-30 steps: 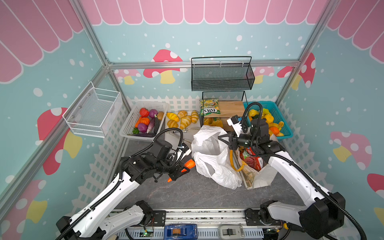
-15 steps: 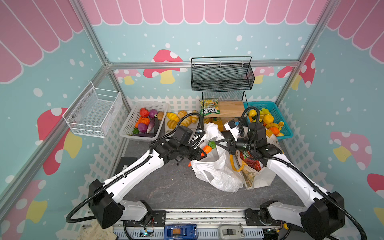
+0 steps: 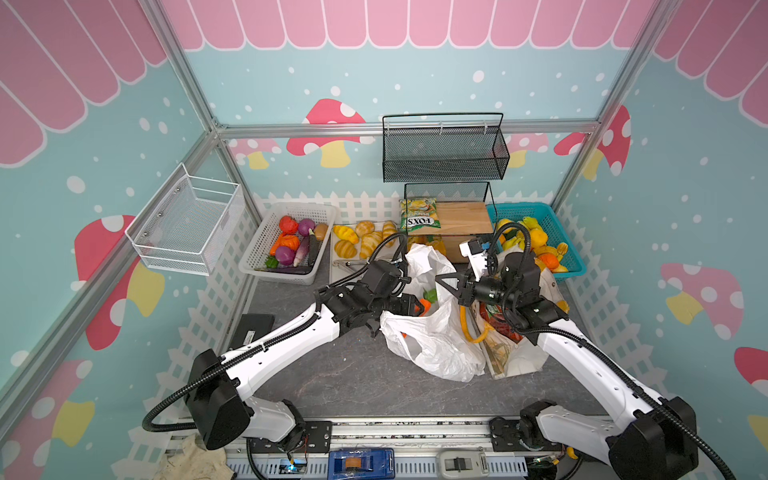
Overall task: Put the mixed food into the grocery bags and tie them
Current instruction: 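Carry the toy carrot with the left gripper into the plastic bag's mouth and release, then move the left gripper back to the vegetable basket and grasp the red onion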
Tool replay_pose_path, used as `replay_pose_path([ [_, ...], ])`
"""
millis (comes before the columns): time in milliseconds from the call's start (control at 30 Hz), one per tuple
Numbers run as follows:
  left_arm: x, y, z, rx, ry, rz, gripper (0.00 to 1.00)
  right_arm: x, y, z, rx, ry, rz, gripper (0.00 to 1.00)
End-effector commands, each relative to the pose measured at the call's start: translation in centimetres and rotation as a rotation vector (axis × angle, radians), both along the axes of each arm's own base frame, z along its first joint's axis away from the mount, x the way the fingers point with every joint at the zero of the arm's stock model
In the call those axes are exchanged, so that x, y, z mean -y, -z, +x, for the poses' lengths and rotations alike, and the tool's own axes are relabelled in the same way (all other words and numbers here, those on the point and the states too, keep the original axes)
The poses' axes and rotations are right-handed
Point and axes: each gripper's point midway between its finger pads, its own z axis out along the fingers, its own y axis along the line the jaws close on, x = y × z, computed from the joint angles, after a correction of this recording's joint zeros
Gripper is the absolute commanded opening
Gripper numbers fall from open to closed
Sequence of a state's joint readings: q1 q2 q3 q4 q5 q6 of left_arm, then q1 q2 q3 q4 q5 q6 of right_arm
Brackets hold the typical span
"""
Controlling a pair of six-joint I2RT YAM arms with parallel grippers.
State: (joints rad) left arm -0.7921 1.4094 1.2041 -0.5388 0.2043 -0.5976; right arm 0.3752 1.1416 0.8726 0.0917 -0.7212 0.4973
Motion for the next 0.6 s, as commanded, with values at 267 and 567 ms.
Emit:
replay_pose_path([
  [267,-1.8,-1.5,0.7,0.068,-0.077,-0.026,0.58,1.3,0.6,0.8,0.008,0.092,-0.038,0.02],
  [567,-7.1,-4.8,-1.7,0.099,0.037,-0.164,0.66,2.8,2.1,2.7,-0.037,0.201,-0.091,0.01],
])
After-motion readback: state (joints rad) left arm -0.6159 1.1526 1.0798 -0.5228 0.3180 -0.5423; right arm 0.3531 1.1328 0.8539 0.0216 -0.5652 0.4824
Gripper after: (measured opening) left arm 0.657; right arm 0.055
